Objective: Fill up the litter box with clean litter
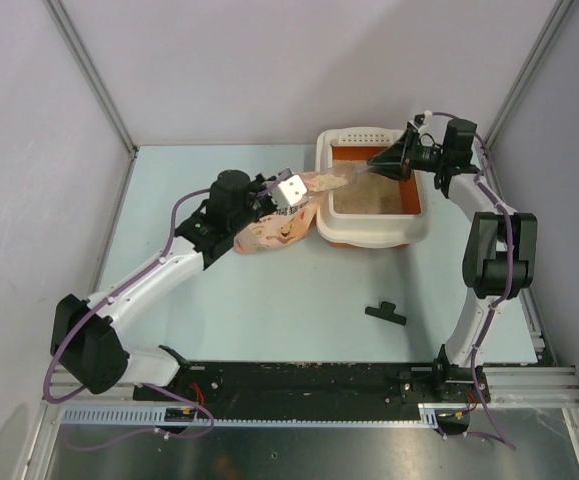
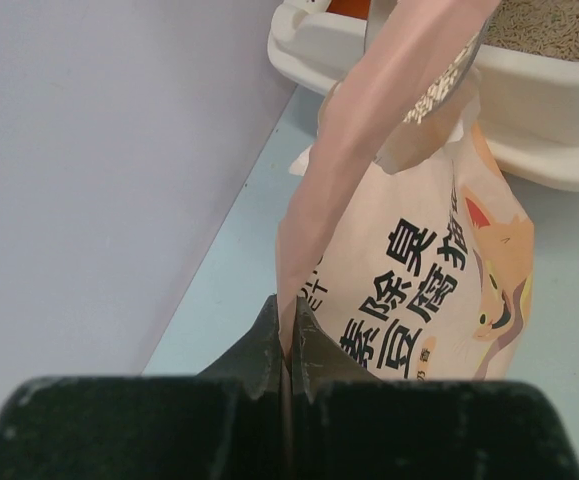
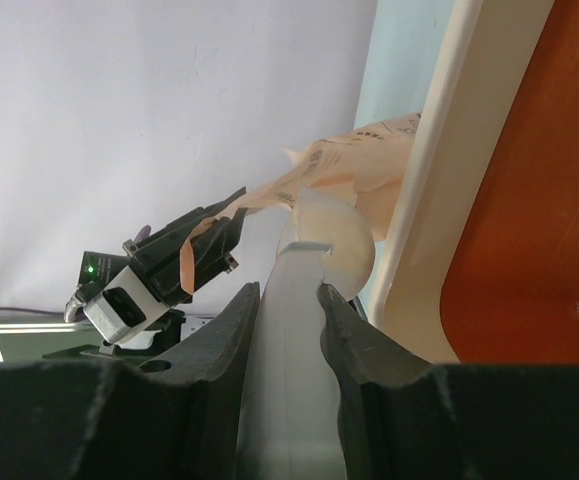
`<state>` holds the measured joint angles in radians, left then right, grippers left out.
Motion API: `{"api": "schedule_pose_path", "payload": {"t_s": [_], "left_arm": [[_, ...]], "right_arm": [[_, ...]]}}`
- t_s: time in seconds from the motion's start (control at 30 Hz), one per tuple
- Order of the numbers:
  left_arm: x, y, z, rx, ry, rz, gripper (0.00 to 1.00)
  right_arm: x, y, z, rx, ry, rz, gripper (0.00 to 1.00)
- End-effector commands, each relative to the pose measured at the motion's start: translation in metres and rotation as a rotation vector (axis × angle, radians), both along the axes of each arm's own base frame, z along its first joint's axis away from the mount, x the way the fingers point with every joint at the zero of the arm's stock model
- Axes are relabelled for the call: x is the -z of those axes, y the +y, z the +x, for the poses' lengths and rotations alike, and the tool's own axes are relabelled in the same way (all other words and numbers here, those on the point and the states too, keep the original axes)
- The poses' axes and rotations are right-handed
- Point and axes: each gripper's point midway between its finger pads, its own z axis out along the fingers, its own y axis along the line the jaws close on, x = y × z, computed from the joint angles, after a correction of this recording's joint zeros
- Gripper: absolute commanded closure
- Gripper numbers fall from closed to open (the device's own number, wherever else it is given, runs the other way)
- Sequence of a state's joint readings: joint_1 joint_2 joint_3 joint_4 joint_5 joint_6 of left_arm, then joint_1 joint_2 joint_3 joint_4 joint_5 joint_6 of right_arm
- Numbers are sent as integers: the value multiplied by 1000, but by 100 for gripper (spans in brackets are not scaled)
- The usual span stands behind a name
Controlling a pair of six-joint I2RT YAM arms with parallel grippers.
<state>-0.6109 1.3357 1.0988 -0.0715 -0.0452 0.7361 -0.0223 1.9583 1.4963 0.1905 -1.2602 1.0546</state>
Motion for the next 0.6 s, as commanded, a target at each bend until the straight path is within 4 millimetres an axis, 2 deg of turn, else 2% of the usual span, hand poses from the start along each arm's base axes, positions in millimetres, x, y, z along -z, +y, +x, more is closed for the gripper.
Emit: {"api": "schedule_pose_path", "payload": {"t_s": [0.0, 0.23, 0.5, 0.57], "left_arm": [[-93, -16, 7, 46, -227, -143, 100], [-89, -16, 7, 41, -210, -155, 100], [-76, -20, 9, 35, -167, -172, 100], [-74, -22, 9, 44, -162, -171, 100]], "right_arm": [[-27, -7, -20, -27, -68, -4, 100], [-33, -25, -23, -8, -38, -3, 100], [-35, -62, -18, 70, -36, -21, 100], [-38, -78, -14, 107, -45, -27, 100]]}}
